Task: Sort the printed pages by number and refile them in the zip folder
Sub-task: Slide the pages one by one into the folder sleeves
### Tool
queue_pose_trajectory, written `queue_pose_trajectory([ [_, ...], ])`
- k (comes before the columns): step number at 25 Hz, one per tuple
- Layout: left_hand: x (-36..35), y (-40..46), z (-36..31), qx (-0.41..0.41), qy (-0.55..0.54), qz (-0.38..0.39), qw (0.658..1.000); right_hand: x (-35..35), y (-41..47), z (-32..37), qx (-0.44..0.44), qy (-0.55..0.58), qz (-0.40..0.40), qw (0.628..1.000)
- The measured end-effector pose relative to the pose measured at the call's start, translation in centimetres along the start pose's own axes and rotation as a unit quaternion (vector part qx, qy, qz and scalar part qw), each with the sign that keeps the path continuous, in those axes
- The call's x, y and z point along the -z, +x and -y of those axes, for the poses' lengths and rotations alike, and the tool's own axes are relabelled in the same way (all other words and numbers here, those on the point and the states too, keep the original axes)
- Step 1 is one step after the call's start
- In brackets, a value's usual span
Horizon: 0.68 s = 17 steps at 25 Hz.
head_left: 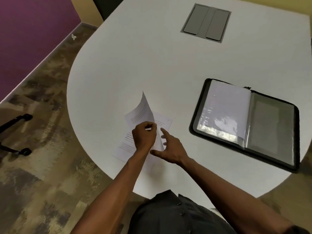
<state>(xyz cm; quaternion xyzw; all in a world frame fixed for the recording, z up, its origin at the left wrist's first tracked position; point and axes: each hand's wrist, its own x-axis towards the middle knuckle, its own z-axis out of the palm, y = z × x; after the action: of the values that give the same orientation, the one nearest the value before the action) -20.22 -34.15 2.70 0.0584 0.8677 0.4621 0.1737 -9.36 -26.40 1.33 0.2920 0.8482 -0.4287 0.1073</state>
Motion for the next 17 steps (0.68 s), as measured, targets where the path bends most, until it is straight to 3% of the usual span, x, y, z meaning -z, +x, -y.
queue_pose_trajectory([
  [5,-3.2,-3.7,-1.8,0.04,-0.053,0.032,0.997,1.0,-3.2,-3.6,0.031,-0.063,-0.018,0.997],
  [9,-6.5,-6.2,-3.1,-0.005,-0.054,0.088,0.995,3.4,-5.8,-7.5,-0.036,0.106,-0.125,0.986],
  [13,-9.9,-9.5,-1.4,0.007,0.036,0.097,0.995,6.9,-9.5,-12.9,-0.141,0.347,-0.151,0.915],
  [17,-12.8,-13.0,-1.4,0.108,0.083,0.117,0.984,9.5,-13.3,-18.4,-0.184,0.476,-0.175,0.842],
])
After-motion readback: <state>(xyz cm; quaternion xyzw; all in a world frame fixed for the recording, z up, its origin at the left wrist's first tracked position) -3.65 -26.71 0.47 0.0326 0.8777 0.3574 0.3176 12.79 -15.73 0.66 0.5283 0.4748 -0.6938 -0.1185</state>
